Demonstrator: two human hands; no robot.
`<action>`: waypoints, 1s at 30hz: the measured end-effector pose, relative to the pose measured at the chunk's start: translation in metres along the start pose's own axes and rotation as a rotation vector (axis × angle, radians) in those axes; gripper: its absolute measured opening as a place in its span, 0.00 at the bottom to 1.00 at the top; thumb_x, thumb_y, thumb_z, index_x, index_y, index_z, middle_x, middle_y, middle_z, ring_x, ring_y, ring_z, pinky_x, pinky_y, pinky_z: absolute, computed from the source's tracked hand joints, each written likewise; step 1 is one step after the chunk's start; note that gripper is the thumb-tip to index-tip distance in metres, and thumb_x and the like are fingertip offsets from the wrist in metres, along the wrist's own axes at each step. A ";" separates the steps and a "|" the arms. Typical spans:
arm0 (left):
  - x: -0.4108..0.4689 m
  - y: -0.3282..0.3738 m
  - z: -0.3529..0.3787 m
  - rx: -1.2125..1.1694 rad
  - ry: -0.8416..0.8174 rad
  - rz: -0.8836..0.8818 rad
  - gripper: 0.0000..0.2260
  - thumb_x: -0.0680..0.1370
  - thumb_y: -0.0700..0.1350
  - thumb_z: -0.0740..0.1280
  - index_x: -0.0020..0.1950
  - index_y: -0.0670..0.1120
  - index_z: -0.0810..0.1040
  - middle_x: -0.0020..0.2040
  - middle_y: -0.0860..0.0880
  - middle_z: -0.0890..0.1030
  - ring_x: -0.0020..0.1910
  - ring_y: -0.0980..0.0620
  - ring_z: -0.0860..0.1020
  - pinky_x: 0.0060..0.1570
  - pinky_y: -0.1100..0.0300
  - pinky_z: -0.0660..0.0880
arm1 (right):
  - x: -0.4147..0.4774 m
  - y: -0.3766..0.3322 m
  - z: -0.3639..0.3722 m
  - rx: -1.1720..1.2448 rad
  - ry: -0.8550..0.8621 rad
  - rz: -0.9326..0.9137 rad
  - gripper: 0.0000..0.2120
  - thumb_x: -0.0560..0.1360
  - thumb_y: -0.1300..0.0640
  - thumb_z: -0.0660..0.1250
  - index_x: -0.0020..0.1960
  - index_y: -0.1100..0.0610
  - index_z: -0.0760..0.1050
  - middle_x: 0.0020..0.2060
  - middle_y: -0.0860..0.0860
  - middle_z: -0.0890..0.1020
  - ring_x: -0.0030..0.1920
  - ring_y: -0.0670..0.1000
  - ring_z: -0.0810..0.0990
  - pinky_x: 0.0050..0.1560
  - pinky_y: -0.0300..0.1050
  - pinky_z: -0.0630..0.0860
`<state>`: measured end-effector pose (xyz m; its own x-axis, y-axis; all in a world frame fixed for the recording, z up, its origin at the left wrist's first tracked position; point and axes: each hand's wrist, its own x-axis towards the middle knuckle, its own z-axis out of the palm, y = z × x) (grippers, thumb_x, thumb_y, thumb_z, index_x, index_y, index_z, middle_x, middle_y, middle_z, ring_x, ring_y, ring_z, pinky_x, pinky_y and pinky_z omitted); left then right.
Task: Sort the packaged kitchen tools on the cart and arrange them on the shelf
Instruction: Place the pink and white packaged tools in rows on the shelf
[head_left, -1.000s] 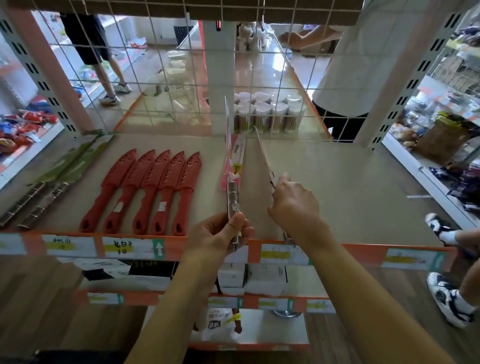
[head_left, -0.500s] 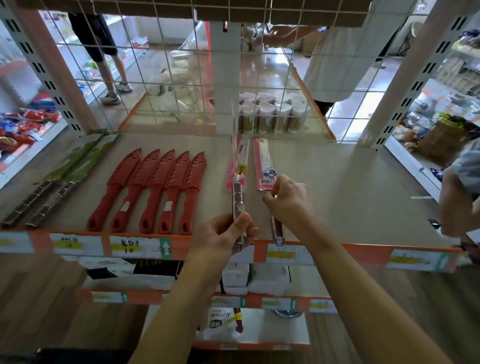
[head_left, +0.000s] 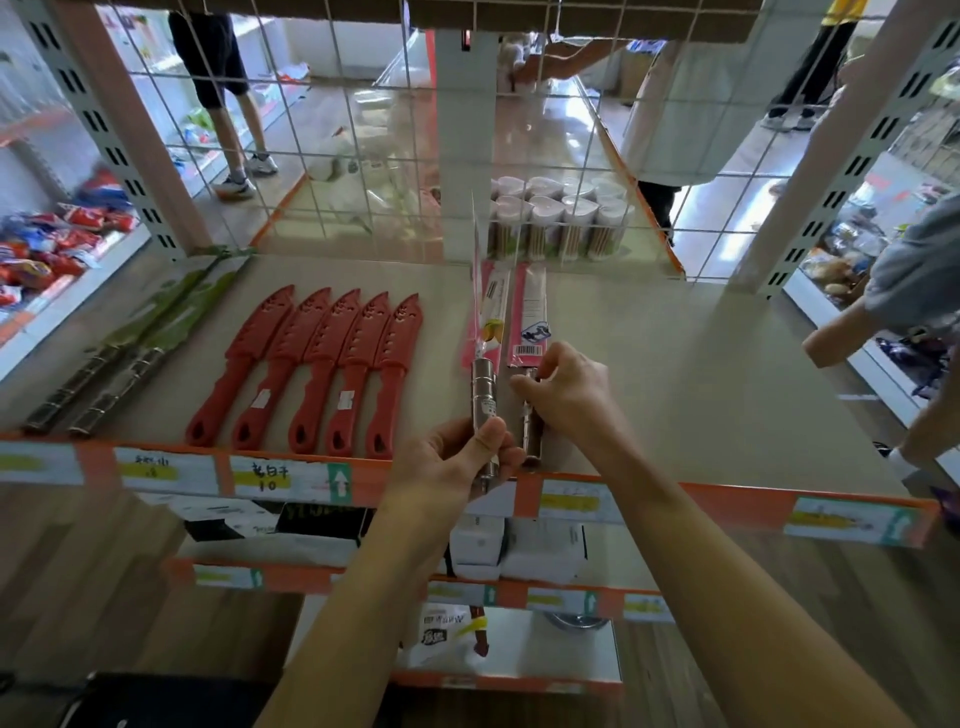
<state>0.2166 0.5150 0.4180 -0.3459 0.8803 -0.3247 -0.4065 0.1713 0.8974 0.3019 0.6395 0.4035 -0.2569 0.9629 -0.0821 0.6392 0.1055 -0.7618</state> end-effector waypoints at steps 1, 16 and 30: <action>0.000 -0.001 0.000 0.006 -0.002 0.002 0.04 0.73 0.42 0.67 0.39 0.44 0.79 0.30 0.52 0.83 0.32 0.58 0.82 0.41 0.65 0.80 | 0.000 0.001 0.000 -0.007 -0.005 0.003 0.11 0.73 0.53 0.68 0.39 0.53 0.67 0.36 0.48 0.72 0.33 0.46 0.72 0.32 0.37 0.73; -0.002 -0.007 0.010 0.129 -0.044 0.091 0.04 0.73 0.44 0.67 0.40 0.49 0.81 0.32 0.53 0.84 0.34 0.60 0.82 0.39 0.69 0.79 | -0.029 -0.017 -0.029 0.161 -0.069 -0.150 0.14 0.74 0.48 0.66 0.42 0.59 0.81 0.33 0.52 0.82 0.29 0.43 0.74 0.32 0.36 0.73; -0.010 -0.014 0.037 0.392 -0.070 0.211 0.07 0.72 0.47 0.70 0.36 0.57 0.77 0.30 0.56 0.82 0.34 0.62 0.81 0.36 0.69 0.77 | -0.039 -0.018 -0.045 -0.007 0.077 -0.249 0.12 0.73 0.51 0.69 0.39 0.59 0.80 0.27 0.44 0.77 0.26 0.41 0.74 0.32 0.34 0.73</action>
<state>0.2568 0.5201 0.4201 -0.3232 0.9395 -0.1134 0.0227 0.1275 0.9916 0.3337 0.6110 0.4494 -0.3506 0.9233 0.1567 0.5686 0.3428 -0.7478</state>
